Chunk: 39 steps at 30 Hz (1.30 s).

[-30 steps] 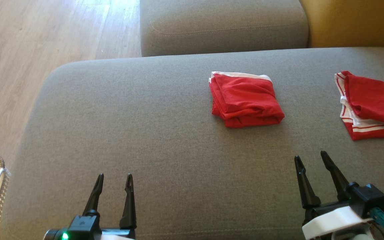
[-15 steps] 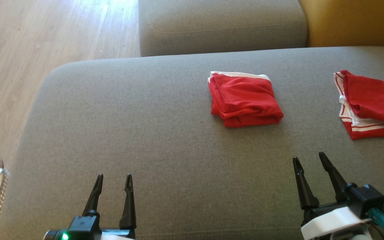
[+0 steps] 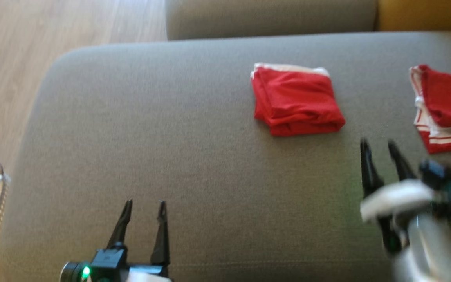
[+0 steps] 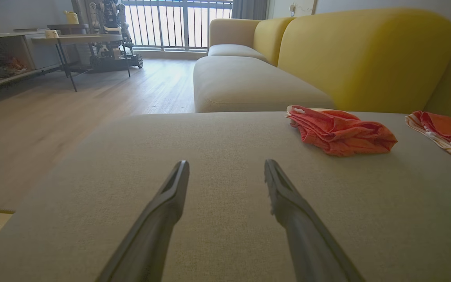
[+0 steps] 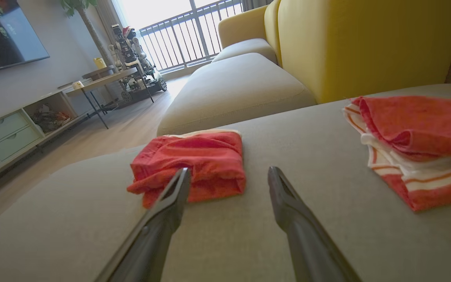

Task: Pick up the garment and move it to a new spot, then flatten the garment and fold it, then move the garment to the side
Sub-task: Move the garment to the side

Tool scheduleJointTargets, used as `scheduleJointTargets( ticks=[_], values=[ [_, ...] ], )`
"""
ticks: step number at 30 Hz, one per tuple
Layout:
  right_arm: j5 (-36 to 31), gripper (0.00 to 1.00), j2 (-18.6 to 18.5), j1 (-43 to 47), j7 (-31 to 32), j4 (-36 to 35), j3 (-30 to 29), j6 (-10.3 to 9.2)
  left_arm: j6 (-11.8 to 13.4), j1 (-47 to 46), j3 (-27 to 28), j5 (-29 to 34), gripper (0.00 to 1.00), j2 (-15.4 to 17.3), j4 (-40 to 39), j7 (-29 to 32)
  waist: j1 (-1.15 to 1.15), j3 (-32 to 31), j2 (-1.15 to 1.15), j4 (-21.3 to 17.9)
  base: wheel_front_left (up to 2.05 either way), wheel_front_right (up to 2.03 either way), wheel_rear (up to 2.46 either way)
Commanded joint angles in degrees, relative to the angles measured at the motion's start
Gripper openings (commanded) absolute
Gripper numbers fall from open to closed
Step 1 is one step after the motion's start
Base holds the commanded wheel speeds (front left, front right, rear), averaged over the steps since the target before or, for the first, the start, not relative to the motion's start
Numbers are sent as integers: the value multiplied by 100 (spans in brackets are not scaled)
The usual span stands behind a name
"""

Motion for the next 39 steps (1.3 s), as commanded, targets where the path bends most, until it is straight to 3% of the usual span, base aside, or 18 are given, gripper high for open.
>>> scheduleJointTargets(
  ticks=[1, 7, 12, 20, 22, 26, 27, 28, 29, 34, 39],
  values=[
    [-5, 100, -62, -941, 172, 248, 46, -2, -20, -450, 66, -3, 100, -44, -160, -30, 0, 389, 0, 164, 0, 0, 0],
    [196, 100, -528, -2661, 1264, 1693, -180, -2, -52, -911, -172, -61, 100, -44, -123, -30, 0, 1037, 0, 512, 0, 0, 0],
    [266, 100, -980, -3520, 2022, 2599, -202, -2, -53, -1153, -315, -92, 100, -44, -78, -30, 0, 1346, 0, 728, 0, 0, 0],
    [454, 100, -1161, -4071, 2258, 3278, 106, -2, -38, -1315, -409, -152, 100, -44, -19, -30, 0, 1505, 0, 846, 0, 0, 0],
    [416, 88, -1231, -4158, 2217, 3454, 197, -2, -40, -1364, -440, -162, 100, -44, -9, -30, 0, 1533, 0, 874, 0, 0, 0],
    [365, 81, -1325, -4326, 2270, 3895, 294, -2, -46, -1441, -488, -173, 100, -44, -3, -30, 0, 1572, 0, 928, 0, 0, 0],
    [379, 62, -1311, -4362, 2325, 3999, 320, -2, -44, -1452, -492, -177, 100, -44, 0, -30, 0, 1575, 0, 933, 0, 0, 0],
    [400, 36, -1286, -4394, 2372, 4073, 363, -2, -40, -1461, -496, -182, 100, -44, 5, -30, 0, 1574, 0, 934, 0, 0, 0],
    [432, 0, -1250, -4417, 2397, 4111, 421, -2, -33, -1466, -497, -188, 100, -44, 10, -30, 0, 1566, 0, 926, 0, 0, 0],
    [590, 0, -1222, -4394, 2154, 3951, 882, -2, 3, -1444, -464, -189, 100, -44, 15, -30, 0, 1428, 0, 753, 0, 0, 0],
    [704, 0, -1525, -4404, 2006, 3779, 1347, -2, 13, -1383, -387, -139, 100, -44, -17, -30, 0, 1249, 0, 412, 0, 0, 0]
  ],
)
